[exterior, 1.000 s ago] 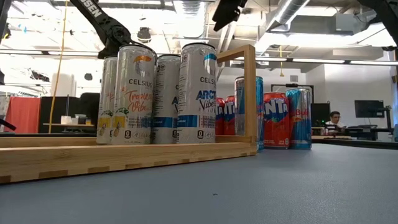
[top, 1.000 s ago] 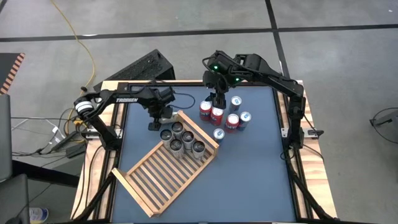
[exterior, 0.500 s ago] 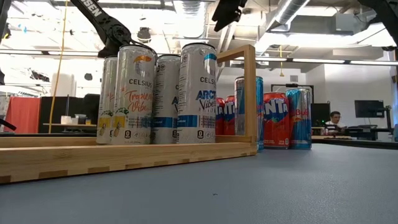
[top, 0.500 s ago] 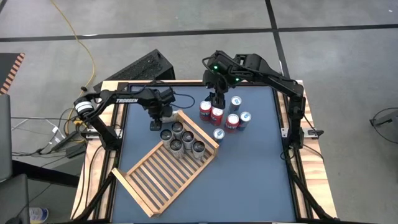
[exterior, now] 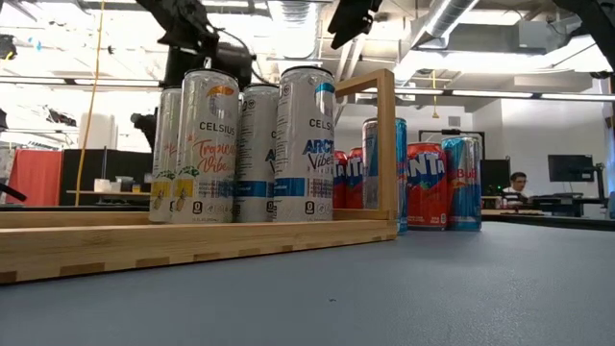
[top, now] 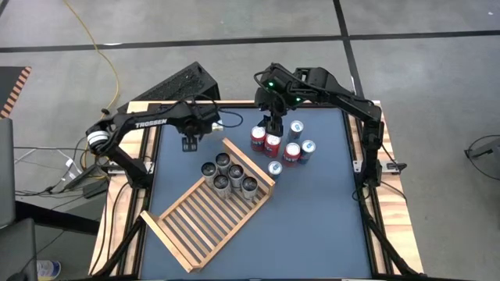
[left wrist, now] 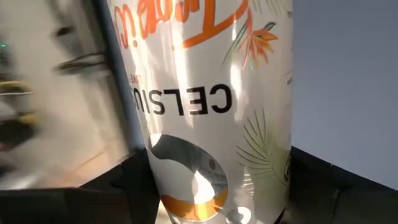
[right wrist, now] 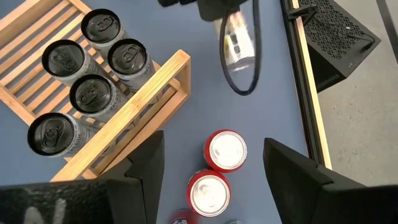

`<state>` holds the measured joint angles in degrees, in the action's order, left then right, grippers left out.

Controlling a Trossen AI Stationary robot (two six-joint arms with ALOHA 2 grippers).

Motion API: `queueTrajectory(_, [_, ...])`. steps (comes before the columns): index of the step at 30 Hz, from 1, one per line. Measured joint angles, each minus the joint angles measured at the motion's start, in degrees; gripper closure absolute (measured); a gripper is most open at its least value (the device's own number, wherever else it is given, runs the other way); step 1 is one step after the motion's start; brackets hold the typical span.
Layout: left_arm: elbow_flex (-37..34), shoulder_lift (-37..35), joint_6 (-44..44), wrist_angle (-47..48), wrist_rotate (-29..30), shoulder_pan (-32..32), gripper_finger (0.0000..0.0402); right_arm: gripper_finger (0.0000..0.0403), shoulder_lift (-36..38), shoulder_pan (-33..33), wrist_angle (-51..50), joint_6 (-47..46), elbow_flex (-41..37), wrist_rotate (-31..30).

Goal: Place canned beverage on shelf
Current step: Put the white yellow soda can on the shelf aligned with the other white yellow soda cans

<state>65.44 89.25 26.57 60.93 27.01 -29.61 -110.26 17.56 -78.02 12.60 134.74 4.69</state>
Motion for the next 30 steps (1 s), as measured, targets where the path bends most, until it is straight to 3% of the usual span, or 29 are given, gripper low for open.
queueTrajectory(6, [5.0,-0.1,7.3,3.4,18.2,5.3,0.0153,0.0168,0.7,0.1,-0.4,2.9,0.1,0.0])
queueTrajectory(12, [5.4,-0.1,28.8,-3.8,38.8,8.5,0.0152,0.0168,3.6,0.6,0.7,3.5,0.1,-0.2])
queueTrajectory(17, [5.4,-0.2,42.5,-9.7,43.9,8.7,0.0152,0.0168,5.3,1.4,1.4,3.3,0.1,-0.3])
queueTrajectory(23, [5.4,-0.3,44.1,-11.2,47.5,10.1,0.0152,0.0168,6.4,1.9,1.7,3.3,0.0,0.0])
queueTrajectory(30, [5.4,-2.7,49.7,-18.4,46.3,15.6,0.0152,0.0168,9.1,2.4,3.4,5.6,0.0,1.6])
